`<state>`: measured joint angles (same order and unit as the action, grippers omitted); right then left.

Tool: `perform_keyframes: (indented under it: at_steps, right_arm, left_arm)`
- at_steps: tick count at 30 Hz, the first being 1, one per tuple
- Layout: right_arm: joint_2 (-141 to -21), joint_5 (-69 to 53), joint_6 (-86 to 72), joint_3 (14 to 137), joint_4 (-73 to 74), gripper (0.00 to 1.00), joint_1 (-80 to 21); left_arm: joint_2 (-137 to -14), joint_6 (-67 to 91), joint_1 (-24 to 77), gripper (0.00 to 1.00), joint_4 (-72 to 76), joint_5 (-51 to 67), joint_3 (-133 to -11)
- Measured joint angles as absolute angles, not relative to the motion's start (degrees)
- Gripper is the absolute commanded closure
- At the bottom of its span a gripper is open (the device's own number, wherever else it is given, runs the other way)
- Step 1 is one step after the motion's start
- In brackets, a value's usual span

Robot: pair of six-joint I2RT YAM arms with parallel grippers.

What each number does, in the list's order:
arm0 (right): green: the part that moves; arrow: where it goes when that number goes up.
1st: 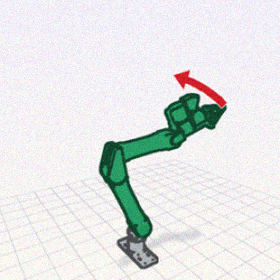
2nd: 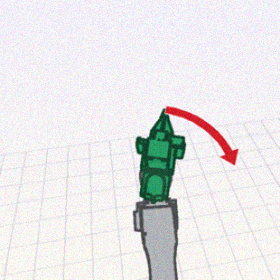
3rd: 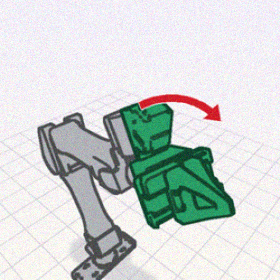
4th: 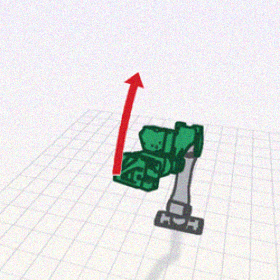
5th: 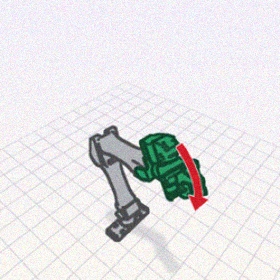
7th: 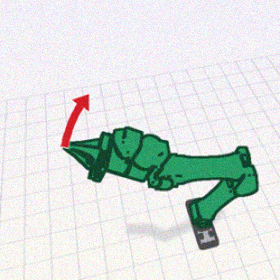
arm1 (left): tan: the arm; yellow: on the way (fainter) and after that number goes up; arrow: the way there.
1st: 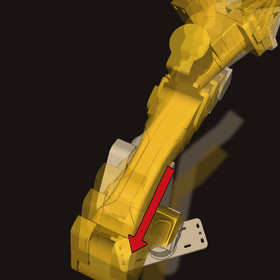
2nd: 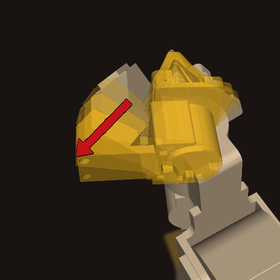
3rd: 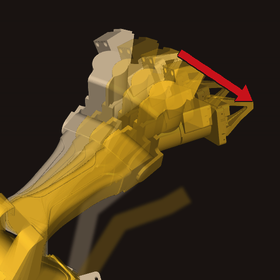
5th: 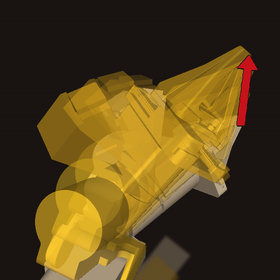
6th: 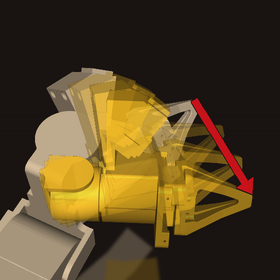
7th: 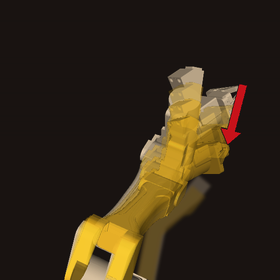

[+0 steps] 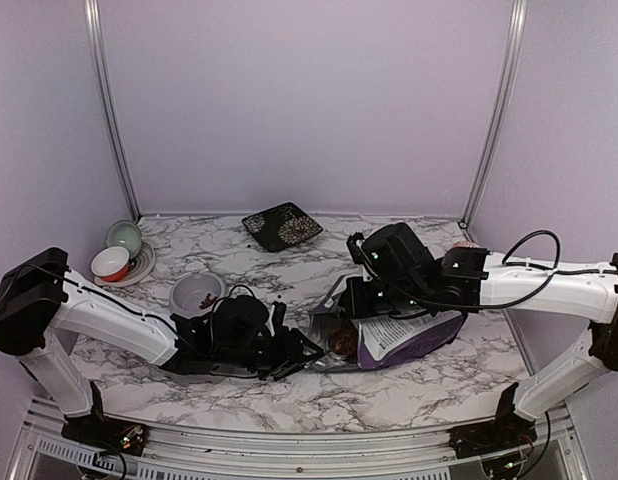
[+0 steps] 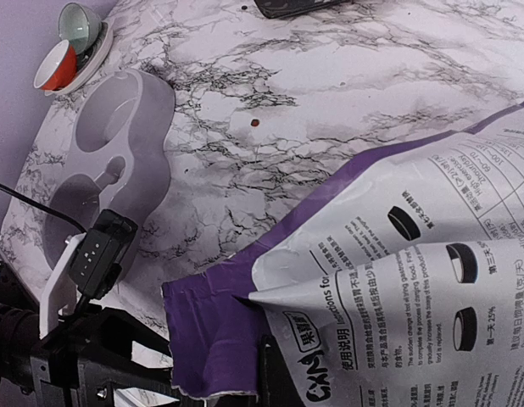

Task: Serve the pet food
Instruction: Collect the pet food from the pet food bag.

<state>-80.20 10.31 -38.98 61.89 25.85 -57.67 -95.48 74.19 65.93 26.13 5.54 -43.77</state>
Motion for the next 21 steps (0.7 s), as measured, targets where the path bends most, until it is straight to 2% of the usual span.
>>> perform_keyframes:
  at_steps: [12, 21]
  right_arm:
    - [-80.2, 10.3, -38.7, 61.9, 25.8, 1.00, -57.7]
    - [-80.2, 10.3, -38.3, 61.9, 25.6, 1.00, -57.7]
  left_arm:
    - [-98.4, 82.8, 65.9, 0.61, 33.1, 4.3, -43.1]
    - [-98.5, 87.7, 66.0, 0.62, 34.5, 1.7, -42.9]
